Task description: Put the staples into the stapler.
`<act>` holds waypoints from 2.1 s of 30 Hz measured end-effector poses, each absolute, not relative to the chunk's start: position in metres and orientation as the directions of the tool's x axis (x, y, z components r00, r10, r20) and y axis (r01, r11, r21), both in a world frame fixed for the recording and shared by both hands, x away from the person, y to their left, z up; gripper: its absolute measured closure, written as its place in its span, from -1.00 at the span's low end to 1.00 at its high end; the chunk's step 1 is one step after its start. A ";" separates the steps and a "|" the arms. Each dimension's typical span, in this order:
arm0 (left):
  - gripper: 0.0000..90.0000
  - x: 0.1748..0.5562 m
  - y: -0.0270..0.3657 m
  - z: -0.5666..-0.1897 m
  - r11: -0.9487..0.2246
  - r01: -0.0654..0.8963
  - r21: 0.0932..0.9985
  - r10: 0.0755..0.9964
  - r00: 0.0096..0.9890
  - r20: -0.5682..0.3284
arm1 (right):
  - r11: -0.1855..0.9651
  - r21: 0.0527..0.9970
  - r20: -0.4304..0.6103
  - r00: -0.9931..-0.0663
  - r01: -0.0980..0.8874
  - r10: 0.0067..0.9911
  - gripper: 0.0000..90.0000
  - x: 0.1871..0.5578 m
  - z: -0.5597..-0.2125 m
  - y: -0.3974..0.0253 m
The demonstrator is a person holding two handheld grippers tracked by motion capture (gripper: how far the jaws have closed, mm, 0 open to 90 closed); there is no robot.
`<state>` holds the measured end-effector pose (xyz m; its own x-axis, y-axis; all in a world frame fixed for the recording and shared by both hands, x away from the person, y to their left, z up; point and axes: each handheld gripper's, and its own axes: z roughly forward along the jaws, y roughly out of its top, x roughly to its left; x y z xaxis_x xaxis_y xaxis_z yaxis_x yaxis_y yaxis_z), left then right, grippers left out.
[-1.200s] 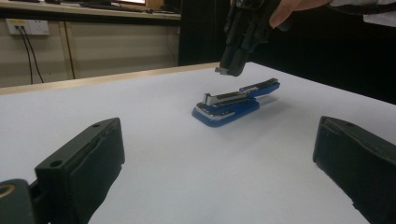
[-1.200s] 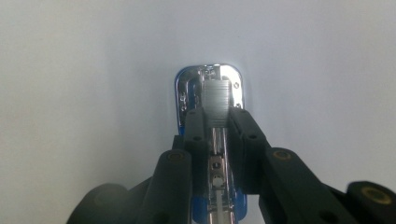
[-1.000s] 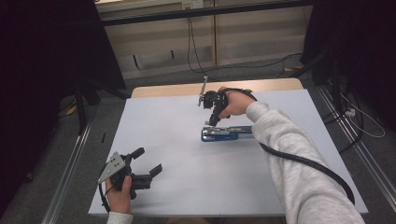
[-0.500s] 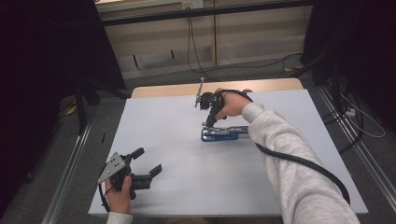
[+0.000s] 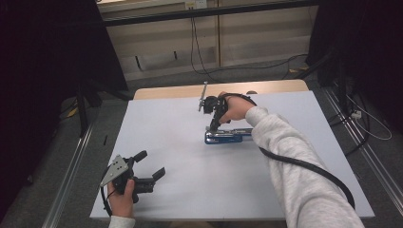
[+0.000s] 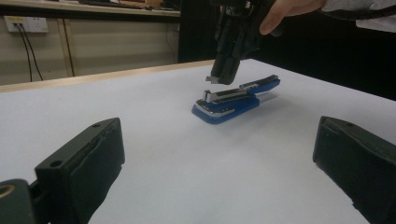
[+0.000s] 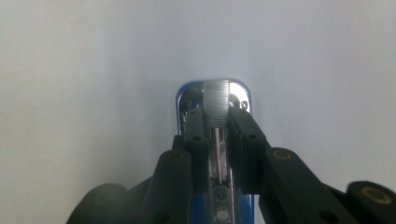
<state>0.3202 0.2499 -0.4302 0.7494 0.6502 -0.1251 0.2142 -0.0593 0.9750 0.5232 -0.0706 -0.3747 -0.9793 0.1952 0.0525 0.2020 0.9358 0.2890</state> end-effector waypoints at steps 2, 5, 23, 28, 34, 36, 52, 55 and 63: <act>-0.95 0.320 0.250 -0.430 -0.058 0.213 0.975 0.650 0.750 -0.125 | 0.936 0.290 0.051 -0.979 0.202 0.195 0.74 0.524 -0.376 -0.072; -0.95 0.320 0.250 -0.430 -0.058 0.216 0.975 0.650 0.749 -0.127 | 0.937 0.283 0.051 -0.978 0.206 0.200 0.74 0.523 -0.379 -0.072; -0.95 0.320 0.249 -0.430 -0.057 0.216 0.975 0.652 0.747 -0.128 | 0.945 0.265 0.049 -0.981 0.194 0.187 0.74 0.525 -0.388 -0.071; -0.95 0.320 0.249 -0.430 -0.061 0.218 0.974 0.650 0.749 -0.127 | 0.947 0.261 0.050 -0.982 0.187 0.180 0.74 0.525 -0.389 -0.071; -0.95 0.320 0.249 -0.430 -0.058 0.217 0.974 0.649 0.750 -0.128 | 0.947 0.260 0.049 -0.983 0.186 0.180 0.74 0.525 -0.389 -0.071; -0.95 0.320 0.249 -0.430 -0.058 0.218 0.974 0.649 0.749 -0.129 | 0.947 0.258 0.050 -0.982 0.190 0.183 0.74 0.525 -0.390 -0.071; -0.95 0.323 0.249 -0.431 -0.057 0.226 0.972 0.647 0.750 -0.137 | 0.885 0.369 0.053 -0.958 0.282 0.283 0.14 0.520 -0.386 -0.084; -0.95 0.324 0.247 -0.431 -0.061 0.232 0.971 0.642 0.753 -0.140 | 0.850 0.418 0.063 -0.944 0.320 0.324 -0.03 0.518 -0.386 -0.096; -0.95 0.329 0.241 -0.431 -0.064 0.252 0.966 0.630 0.761 -0.157 | 0.770 0.487 0.092 -0.902 0.411 0.423 -0.41 0.509 -0.385 -0.132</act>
